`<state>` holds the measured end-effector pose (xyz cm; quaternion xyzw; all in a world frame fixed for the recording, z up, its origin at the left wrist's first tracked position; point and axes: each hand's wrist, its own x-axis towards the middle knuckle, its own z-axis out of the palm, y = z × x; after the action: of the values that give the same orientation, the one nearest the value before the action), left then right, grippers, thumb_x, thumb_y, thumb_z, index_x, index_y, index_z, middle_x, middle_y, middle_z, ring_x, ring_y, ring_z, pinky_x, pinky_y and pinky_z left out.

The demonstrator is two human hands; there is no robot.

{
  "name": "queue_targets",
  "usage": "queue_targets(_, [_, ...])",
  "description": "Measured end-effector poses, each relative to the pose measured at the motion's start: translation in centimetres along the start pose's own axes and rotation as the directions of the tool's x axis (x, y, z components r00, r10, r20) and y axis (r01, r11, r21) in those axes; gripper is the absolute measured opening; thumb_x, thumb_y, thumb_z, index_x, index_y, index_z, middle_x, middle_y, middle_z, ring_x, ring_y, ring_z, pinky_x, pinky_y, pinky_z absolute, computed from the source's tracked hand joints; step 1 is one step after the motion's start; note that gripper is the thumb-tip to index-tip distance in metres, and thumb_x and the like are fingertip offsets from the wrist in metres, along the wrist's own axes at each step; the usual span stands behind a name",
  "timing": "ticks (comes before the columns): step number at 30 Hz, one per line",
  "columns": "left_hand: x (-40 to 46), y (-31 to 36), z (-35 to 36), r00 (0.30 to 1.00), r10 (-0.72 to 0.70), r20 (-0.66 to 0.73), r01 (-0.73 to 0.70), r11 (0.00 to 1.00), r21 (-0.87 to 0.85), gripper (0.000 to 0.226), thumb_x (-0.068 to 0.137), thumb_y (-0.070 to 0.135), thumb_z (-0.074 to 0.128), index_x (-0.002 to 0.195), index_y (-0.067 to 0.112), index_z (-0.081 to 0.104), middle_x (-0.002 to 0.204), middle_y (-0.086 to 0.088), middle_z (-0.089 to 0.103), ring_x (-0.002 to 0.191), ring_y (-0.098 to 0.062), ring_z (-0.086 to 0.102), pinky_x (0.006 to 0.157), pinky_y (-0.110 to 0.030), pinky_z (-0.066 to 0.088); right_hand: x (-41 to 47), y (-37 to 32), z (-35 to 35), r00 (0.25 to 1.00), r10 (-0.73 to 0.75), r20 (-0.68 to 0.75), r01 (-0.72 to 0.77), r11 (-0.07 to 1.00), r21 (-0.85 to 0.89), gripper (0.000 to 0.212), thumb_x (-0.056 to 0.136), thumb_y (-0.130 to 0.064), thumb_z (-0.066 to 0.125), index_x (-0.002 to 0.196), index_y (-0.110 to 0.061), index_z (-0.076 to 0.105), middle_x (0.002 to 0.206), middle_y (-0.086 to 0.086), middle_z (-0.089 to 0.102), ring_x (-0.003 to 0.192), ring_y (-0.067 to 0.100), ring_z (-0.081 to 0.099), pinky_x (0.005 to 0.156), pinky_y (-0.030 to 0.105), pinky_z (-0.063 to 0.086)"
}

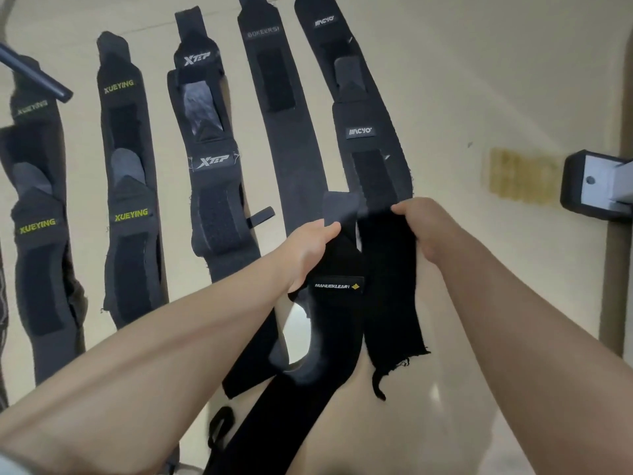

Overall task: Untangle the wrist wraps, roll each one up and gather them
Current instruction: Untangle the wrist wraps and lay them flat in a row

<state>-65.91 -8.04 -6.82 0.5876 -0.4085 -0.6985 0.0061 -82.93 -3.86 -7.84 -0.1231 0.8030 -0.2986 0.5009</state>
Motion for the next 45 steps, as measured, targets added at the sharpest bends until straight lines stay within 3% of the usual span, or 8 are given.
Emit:
queue_targets(4, [-0.2,0.0,-0.5,0.998,-0.008,-0.064,0.002,0.996,-0.088,0.024,0.092,0.036,0.052,0.106,0.021,0.064,0.119,-0.006,0.063,0.113,-0.026,0.056,0.104,-0.041,0.04,0.1,0.7,-1.8,0.992,-0.045,-0.12,0.008,0.956,-0.293,0.005,0.088,-0.01,0.052,0.091,-0.006,0.05,0.089,0.01,0.051,0.085,0.029,0.053,0.059,0.029,0.038])
queue_targets(7, [-0.2,-0.1,-1.7,0.999,-0.022,-0.044,0.015,0.988,-0.154,0.036,0.084,0.042,0.059,0.113,0.02,0.059,0.119,-0.004,0.063,0.112,-0.02,0.056,0.102,-0.038,0.041,-1.3,1.2,0.0,0.87,-0.437,-0.229,0.215,0.754,-0.62,0.023,0.088,-0.014,0.052,0.111,-0.008,0.055,0.112,0.011,0.051,0.107,0.031,0.048,0.08,0.032,0.038])
queue_targets(12, [-1.7,1.0,-3.0,0.997,0.067,0.038,-0.054,0.961,-0.271,0.022,0.098,0.027,0.048,0.107,0.012,0.061,0.098,-0.009,0.069,0.085,-0.019,0.066,0.071,-0.029,0.055,-5.4,-0.2,5.7,0.88,-0.436,0.19,0.47,0.857,-0.209,0.023,0.094,-0.036,0.05,0.091,-0.015,0.061,0.083,-0.006,0.06,0.079,0.008,0.057,0.069,0.021,0.041])
queue_targets(19, [-1.1,3.9,-4.3,0.967,0.237,-0.088,-0.252,0.871,-0.422,0.036,0.1,0.042,0.035,0.096,0.018,0.062,0.095,-0.001,0.071,0.084,-0.009,0.068,0.069,-0.023,0.054,-3.6,-5.9,7.7,0.833,-0.549,0.07,0.554,0.822,-0.134,0.023,0.095,-0.017,0.047,0.073,-0.013,0.047,0.064,-0.007,0.043,0.062,0.006,0.04,0.057,0.014,0.033])
queue_targets(23, [2.3,3.7,-6.3,0.82,0.537,-0.2,-0.497,0.84,0.217,0.039,0.099,0.038,0.033,0.107,0.007,0.055,0.108,-0.005,0.059,0.104,-0.017,0.053,0.091,-0.033,0.039,-0.9,-8.2,8.8,0.809,-0.587,0.03,0.587,0.804,-0.099,0.025,0.095,-0.016,0.048,0.07,-0.018,0.046,0.063,-0.009,0.042,0.06,0.004,0.039,0.054,0.01,0.033])
queue_targets(25, [4.5,3.0,-7.8,0.805,0.566,-0.177,-0.377,0.719,0.585,0.032,0.098,0.038,0.037,0.106,0.01,0.049,0.105,-0.007,0.055,0.1,-0.023,0.051,0.084,-0.037,0.04,1.1,-9.2,9.5,0.807,-0.59,0.013,0.586,0.799,-0.132,0.021,0.095,-0.017,0.049,0.074,-0.015,0.048,0.063,-0.008,0.042,0.059,0.004,0.038,0.053,0.012,0.032])
queue_targets(30, [6.7,1.8,-9.9,0.813,0.567,0.134,-0.207,0.067,0.976,0.057,0.099,0.042,0.031,0.145,0.01,0.026,0.148,-0.01,0.029,0.128,-0.026,0.033,0.106,-0.033,0.025,5.4,-11.0,10.4,0.858,-0.513,-0.034,0.505,0.853,-0.132,0.026,0.095,-0.019,0.047,0.069,-0.019,0.045,0.067,-0.006,0.043,0.063,0.008,0.038,0.054,0.019,0.032])
queue_targets(45, [6.6,2.7,-10.7,0.814,0.569,0.114,-0.291,0.229,0.929,0.046,0.101,0.038,0.023,0.136,0.018,0.046,0.146,0.002,0.037,0.129,-0.02,0.034,0.103,-0.029,0.026,10.6,-13.9,15.3,0.893,-0.405,-0.194,0.347,0.896,-0.276,0.026,0.098,-0.024,0.042,0.072,-0.018,0.043,0.074,-0.006,0.049,0.064,0.013,0.043,0.058,0.027,0.035])
